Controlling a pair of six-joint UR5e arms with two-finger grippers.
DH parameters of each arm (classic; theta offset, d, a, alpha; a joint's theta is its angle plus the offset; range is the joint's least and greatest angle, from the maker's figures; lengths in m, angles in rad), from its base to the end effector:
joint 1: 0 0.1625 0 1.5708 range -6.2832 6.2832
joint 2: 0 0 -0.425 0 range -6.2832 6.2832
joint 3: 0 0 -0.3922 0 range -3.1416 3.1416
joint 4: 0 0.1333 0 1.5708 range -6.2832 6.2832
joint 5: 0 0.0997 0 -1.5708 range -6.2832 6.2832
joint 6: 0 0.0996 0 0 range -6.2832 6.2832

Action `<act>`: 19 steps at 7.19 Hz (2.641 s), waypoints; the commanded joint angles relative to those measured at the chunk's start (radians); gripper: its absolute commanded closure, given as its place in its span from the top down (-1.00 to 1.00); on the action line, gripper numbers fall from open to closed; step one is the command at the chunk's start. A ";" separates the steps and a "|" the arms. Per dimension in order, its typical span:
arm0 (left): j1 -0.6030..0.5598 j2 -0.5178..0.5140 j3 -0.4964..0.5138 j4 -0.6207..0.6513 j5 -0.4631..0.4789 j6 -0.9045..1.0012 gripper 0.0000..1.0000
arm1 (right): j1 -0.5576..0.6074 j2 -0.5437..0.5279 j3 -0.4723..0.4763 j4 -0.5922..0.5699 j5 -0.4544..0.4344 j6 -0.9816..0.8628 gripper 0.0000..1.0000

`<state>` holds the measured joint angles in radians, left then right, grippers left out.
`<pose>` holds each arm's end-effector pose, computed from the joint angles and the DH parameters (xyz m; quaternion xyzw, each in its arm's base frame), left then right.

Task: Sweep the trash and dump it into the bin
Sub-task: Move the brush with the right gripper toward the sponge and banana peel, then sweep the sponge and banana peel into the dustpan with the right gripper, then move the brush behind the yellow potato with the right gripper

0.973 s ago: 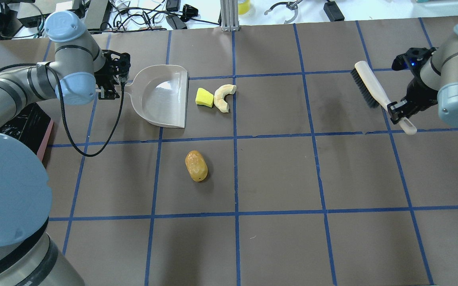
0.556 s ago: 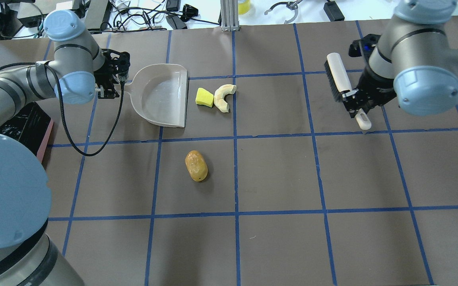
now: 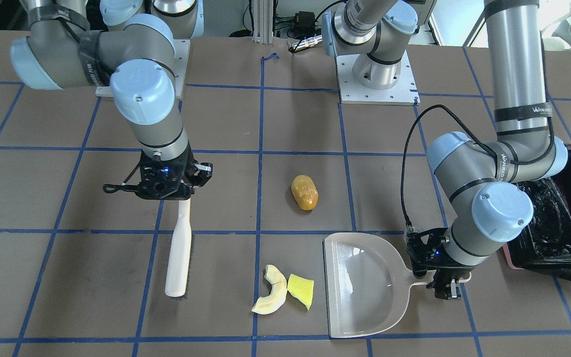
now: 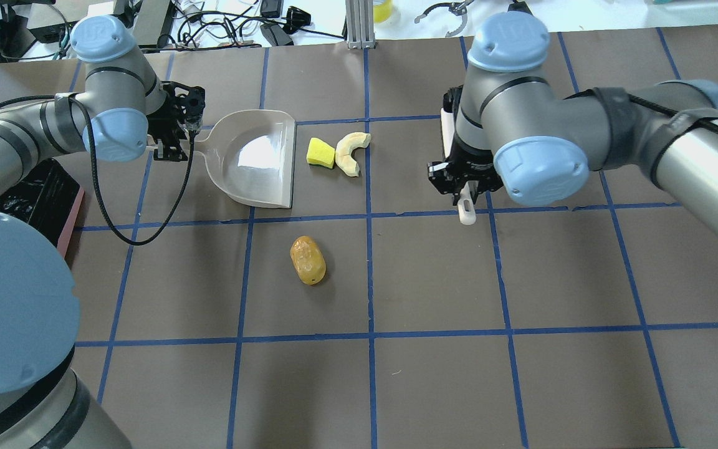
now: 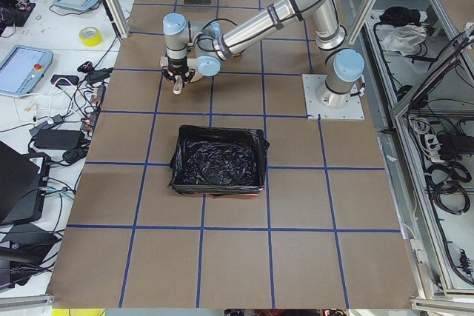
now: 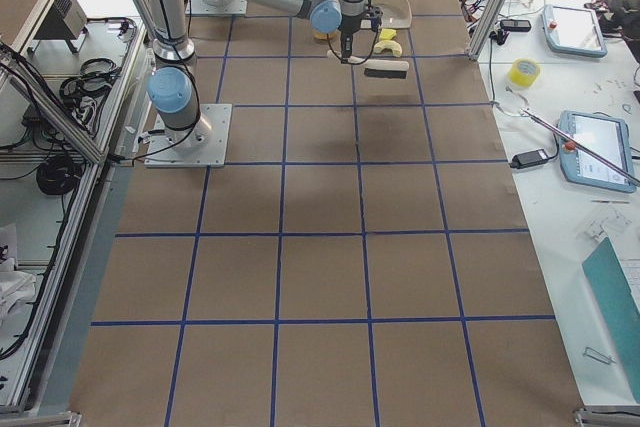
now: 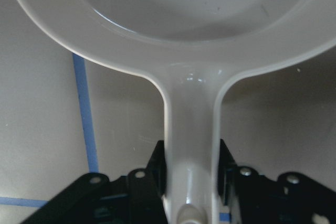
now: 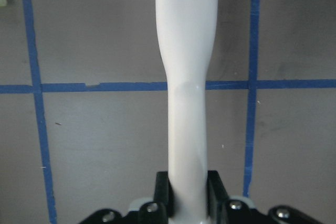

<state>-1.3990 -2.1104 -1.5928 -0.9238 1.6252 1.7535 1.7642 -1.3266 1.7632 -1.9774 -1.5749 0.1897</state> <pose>-0.0135 -0.6703 0.2277 0.7092 0.7032 -0.0021 0.0505 0.2371 -0.5189 0.3065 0.0019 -0.9999 -0.0143 0.0049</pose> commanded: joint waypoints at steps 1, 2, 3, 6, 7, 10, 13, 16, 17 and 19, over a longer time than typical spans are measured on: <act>-0.005 -0.002 0.002 -0.018 0.022 -0.003 -1.00 | 0.093 0.101 -0.092 -0.021 0.019 0.049 -1.00; -0.009 -0.003 0.002 -0.018 0.022 -0.011 -1.00 | 0.100 0.124 -0.099 -0.030 0.019 0.072 -1.00; -0.009 -0.005 0.002 -0.018 0.022 -0.017 -1.00 | 0.104 0.148 -0.102 -0.084 0.021 0.091 -1.00; -0.011 0.006 0.002 -0.024 0.035 -0.023 -1.00 | 0.150 0.199 -0.114 -0.142 0.033 0.163 -1.00; -0.011 0.006 0.002 -0.026 0.033 -0.023 -1.00 | 0.155 0.216 -0.131 -0.143 0.035 0.166 -1.00; -0.011 0.012 0.002 -0.032 0.035 -0.023 -1.00 | 0.201 0.268 -0.177 -0.164 0.079 0.264 -1.00; -0.011 0.013 0.000 -0.032 0.035 -0.023 -1.00 | 0.241 0.274 -0.182 -0.205 0.211 0.387 -1.00; -0.011 0.013 0.000 -0.032 0.035 -0.023 -1.00 | 0.311 0.328 -0.244 -0.247 0.266 0.497 -1.00; -0.011 0.013 0.000 -0.032 0.035 -0.023 -1.00 | 0.342 0.352 -0.284 -0.247 0.268 0.558 -1.00; -0.011 0.013 0.000 -0.032 0.035 -0.025 -1.00 | 0.377 0.359 -0.309 -0.247 0.269 0.621 -1.00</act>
<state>-1.4097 -2.0970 -1.5923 -0.9557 1.6598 1.7300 2.1171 -0.9732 1.4699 -2.2237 -1.3077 0.7659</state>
